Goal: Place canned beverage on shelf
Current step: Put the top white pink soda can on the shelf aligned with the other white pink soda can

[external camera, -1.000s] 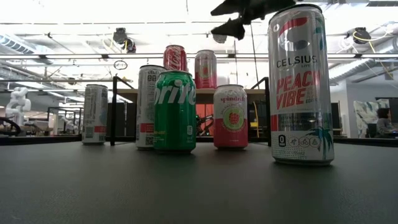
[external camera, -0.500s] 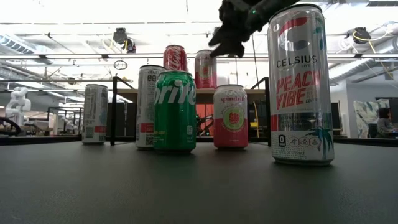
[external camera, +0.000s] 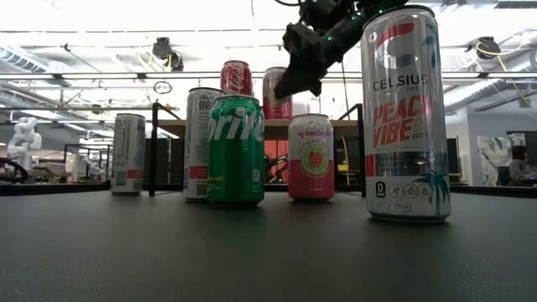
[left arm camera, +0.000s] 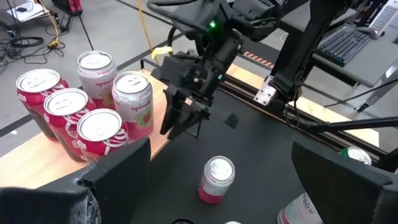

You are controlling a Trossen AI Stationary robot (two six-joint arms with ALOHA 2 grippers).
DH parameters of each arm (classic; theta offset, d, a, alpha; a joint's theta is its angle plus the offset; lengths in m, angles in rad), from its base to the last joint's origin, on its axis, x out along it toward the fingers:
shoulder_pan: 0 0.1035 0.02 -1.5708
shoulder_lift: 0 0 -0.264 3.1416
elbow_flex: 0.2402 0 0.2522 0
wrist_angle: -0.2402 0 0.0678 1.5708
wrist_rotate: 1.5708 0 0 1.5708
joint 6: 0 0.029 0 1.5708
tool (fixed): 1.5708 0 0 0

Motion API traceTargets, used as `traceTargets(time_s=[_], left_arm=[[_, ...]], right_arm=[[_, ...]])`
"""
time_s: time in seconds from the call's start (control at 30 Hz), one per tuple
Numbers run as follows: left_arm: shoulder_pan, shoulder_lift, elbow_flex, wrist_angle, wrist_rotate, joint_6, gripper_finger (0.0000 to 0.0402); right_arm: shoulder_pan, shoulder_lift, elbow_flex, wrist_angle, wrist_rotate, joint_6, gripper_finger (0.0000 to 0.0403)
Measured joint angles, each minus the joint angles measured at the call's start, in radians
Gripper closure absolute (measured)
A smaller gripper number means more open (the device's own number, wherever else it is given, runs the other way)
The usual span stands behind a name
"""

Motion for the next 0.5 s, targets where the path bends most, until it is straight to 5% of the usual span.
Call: traceTargets(time_s=[0.23,0.5], left_arm=[[0.000,0.009,0.000,0.000,0.000,0.000,0.0013],[0.000,0.009,0.000,-0.003,-0.015,0.001,0.0013]], right_arm=[[-0.019,0.000,0.000,0.025,0.011,-0.012,0.0398],[-0.038,0.000,0.000,0.063,0.011,-0.010,0.0400]])
